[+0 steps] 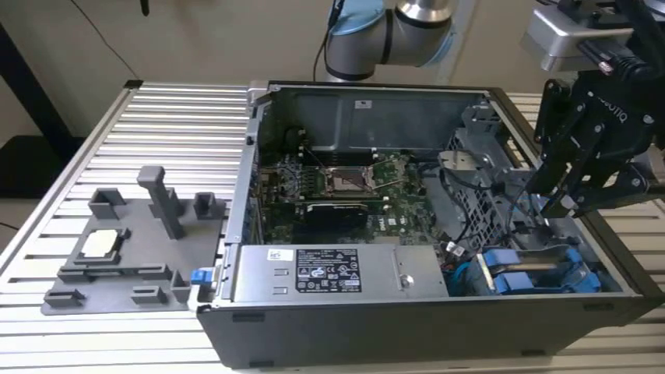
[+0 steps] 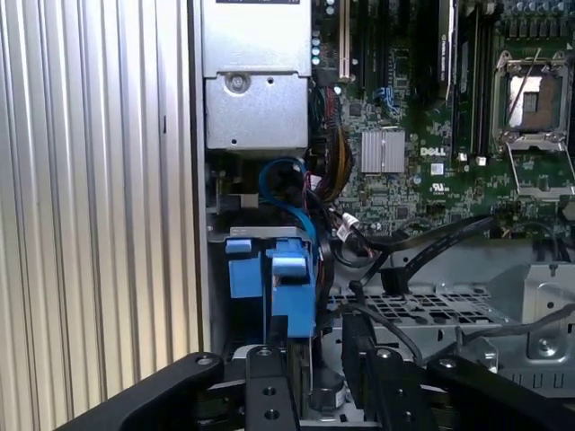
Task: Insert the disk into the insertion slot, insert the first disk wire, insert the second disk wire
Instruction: 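Insert the disk into the insertion slot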
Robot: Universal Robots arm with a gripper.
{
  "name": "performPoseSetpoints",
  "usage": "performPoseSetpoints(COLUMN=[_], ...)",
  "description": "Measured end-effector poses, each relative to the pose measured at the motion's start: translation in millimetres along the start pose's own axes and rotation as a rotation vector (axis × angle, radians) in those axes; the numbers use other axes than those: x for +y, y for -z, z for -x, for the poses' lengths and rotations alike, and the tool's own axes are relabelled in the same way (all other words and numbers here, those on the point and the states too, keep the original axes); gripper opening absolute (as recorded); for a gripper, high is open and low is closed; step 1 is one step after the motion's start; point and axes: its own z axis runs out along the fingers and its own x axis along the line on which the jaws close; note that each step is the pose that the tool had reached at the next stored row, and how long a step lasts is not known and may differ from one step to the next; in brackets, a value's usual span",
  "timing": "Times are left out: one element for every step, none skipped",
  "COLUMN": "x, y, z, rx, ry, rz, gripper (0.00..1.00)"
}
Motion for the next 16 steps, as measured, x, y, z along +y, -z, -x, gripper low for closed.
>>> performPoseSetpoints(x=[0.0,0.0,0.0,0.0,-0.3,-1.1,-1.8,-2.7,-3.7,-5.2,-7.4,-11.2,-14.7,-18.3,-21.8,-25.4], y=[0.0,0.0,0.1,0.1,0.1,-0.3,-0.8,-1.4,-2.0,-2.6,-3.0,-3.4,-3.7,-4.1,-4.4,-4.7], z=[0.3,0.7,0.8,0.8,0.9,0.9,1.0,1.0,1.0,1.0,1.1,1.2,1.4,1.5,1.6,1.7], rx=[-0.0004,-0.0001,0.0000,0.0001,0.0000,-0.0008,-0.0018,-0.0037,-0.0059,-0.0069,-0.0074,-0.0074,-0.0075,-0.0076,-0.0079,-0.0079], ry=[0.000,0.000,0.000,0.000,0.000,0.001,0.002,0.003,0.004,0.005,0.006,0.008,0.009,0.011,0.012,0.014], rz=[0.0000,0.0000,0.0000,0.0000,-0.0002,-0.0002,-0.0005,-0.0011,-0.0016,-0.0017,-0.0017,-0.0017,-0.0016,-0.0015,-0.0015,-0.0014], gripper=[0.38,0.38,0.38,0.38,0.38,0.38,0.38,0.38,0.38,0.38,0.38,0.38,0.38,0.38,0.38,0.38])
